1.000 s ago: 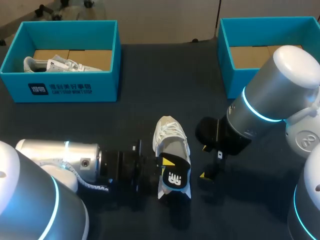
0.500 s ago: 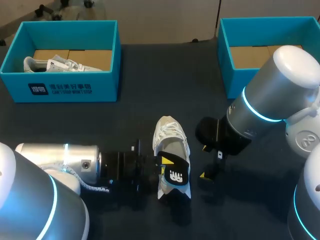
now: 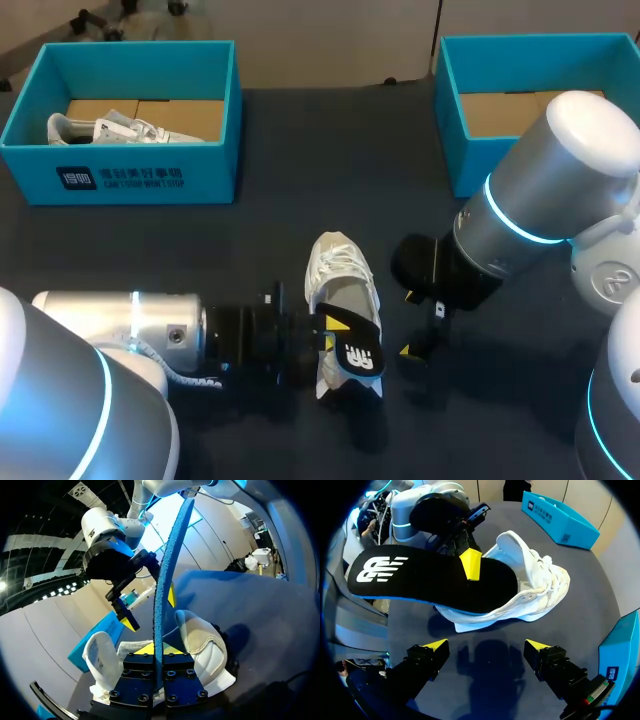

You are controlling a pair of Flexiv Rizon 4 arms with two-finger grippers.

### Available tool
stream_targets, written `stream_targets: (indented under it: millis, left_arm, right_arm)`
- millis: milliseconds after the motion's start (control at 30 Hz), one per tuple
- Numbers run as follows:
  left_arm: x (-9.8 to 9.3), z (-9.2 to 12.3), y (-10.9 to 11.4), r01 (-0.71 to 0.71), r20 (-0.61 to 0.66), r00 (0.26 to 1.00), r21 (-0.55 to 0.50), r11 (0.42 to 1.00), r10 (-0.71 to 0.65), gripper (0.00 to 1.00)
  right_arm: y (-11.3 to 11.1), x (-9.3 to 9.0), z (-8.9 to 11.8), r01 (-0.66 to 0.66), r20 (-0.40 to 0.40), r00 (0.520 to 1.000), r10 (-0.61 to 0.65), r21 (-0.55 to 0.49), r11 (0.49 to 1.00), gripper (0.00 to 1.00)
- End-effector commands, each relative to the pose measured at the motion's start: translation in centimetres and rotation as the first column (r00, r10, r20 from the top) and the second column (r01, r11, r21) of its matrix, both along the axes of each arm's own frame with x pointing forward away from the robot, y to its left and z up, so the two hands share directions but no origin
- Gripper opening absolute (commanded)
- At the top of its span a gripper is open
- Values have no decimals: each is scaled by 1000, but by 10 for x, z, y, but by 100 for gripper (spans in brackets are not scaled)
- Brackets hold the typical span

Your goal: Take the shoe out of the shoebox, open the shoe tongue, remove and reinsert the insole, then place the shoe into the shoebox

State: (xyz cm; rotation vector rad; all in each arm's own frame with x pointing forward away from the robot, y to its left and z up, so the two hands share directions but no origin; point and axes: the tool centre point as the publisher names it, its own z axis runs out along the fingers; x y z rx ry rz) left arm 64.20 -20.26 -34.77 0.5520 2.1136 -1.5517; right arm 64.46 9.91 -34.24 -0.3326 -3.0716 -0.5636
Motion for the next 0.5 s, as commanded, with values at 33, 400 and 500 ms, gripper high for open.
stream_targets:
  millis: [33,400,500]
  left_arm:
    - [0,-1,-2,2,-4,1000,3,1000,-2,0]
    - [-3,6,1,19,-15,1000,-12,1000,-19,5]
    - [-3,7,1,23,-12,1000,-13,1000,-23,7]
  right_arm:
    - [2,-1,-2,3,3,1000,-3,-2,1000,100]
    - [2,-1,-2,3,3,1000,-3,-2,1000,100]
    - [2,-1,-2,3,3,1000,-3,-2,1000,100]
